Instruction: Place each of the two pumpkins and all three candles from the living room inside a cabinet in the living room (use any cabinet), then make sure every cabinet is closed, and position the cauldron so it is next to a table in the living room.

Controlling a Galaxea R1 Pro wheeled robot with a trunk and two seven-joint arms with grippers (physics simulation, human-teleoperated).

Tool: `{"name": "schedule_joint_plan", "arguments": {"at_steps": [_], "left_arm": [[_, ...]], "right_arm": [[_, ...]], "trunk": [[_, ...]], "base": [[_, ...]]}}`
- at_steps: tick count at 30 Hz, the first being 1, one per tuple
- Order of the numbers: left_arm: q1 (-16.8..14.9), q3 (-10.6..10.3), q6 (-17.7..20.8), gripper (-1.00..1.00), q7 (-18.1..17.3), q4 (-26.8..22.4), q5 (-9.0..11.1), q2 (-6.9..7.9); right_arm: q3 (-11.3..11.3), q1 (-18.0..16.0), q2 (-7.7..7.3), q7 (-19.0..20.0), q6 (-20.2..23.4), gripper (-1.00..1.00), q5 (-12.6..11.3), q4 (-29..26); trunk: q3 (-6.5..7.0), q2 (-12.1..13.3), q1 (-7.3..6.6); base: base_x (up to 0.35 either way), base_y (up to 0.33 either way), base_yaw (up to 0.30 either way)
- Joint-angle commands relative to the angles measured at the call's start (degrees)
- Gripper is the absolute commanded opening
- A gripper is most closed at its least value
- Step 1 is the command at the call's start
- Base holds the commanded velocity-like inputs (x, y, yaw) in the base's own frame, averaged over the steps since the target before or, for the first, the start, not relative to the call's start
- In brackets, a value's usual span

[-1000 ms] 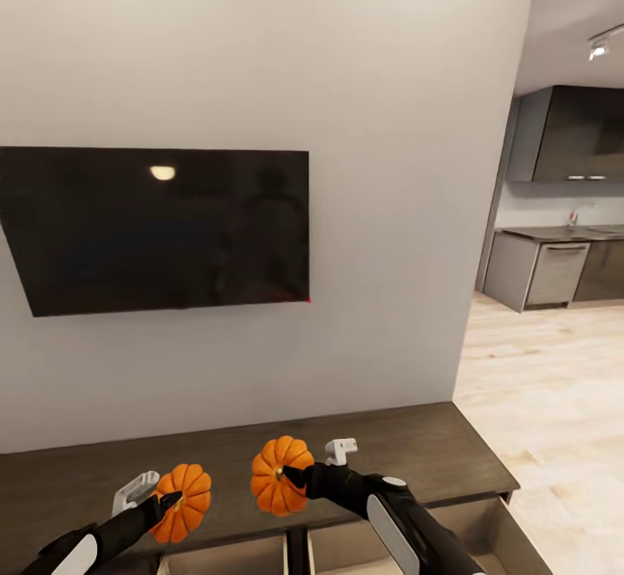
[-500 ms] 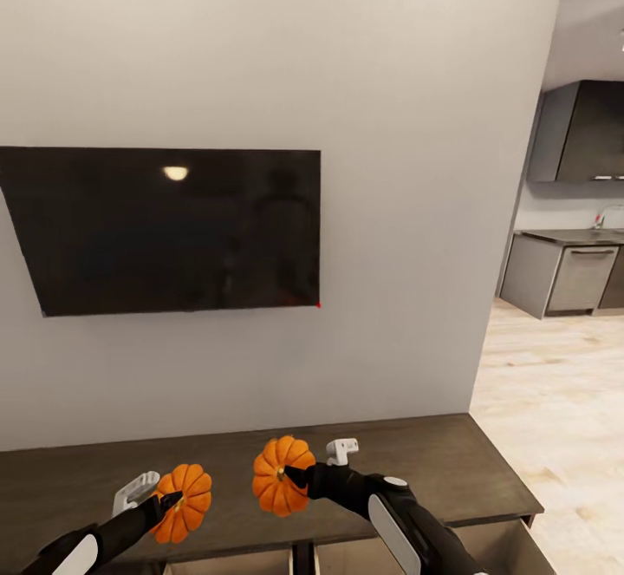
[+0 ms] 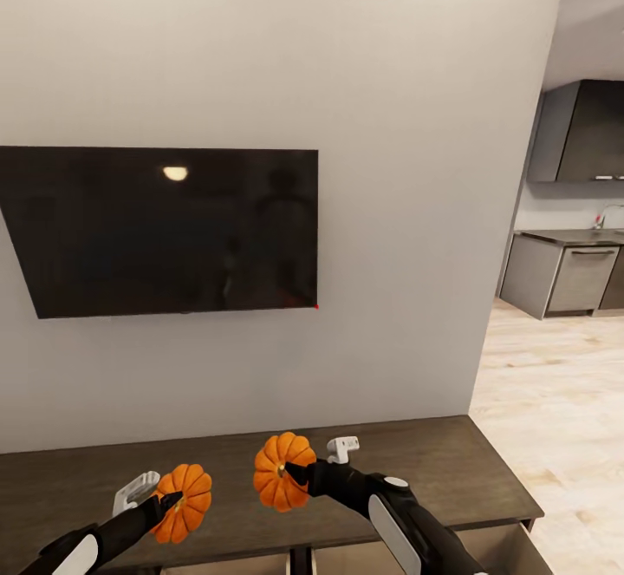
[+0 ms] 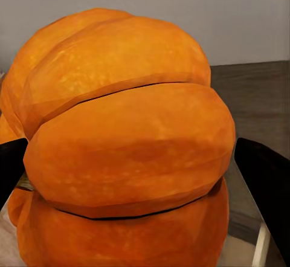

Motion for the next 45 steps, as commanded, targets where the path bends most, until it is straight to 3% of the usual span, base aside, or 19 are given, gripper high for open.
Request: {"name": "schedule_joint_plan", "arguments": {"at_steps": [1, 34, 40, 45], "left_arm": [[-0.04, -0.21, 0.27, -1.0, -0.04, -0.03, 0.51, 0.05], [-0.04, -0.21, 0.27, -1.0, -0.04, -0.03, 0.53, 0.05], [-0.04, -0.48, 0.26, -1.0, 0.04, -0.03, 0.51, -0.05], [-0.05, -1.09, 0.41, -1.0, 1.24, -0.06, -0.43, -2.04]], "right_arm": [[0.0, -0.05, -0.01, -0.05, 0.37, -1.0, -0.57, -0.05], [-0.01, -0.03, -0.01, -0.26, 0.45, -1.0, -0.68, -0.03], [-0.32, -0.03, -0.07, -2.67, 1.79, -1.0, -0.87, 0.32], [-0.69, -0.05, -0.09, -8.09, 5.96, -1.0, -1.08, 1.61]], "trunk": [[-0.07, -0.05, 0.0], [-0.07, -0.05, 0.0], [-0.07, -0.05, 0.0], [-0.07, -0.05, 0.0]], "base": [[0.024, 0.0, 0.0], [0.027, -0.035, 0.0], [0.0, 0.0, 0.0], [0.0, 0.0, 0.0]]}}
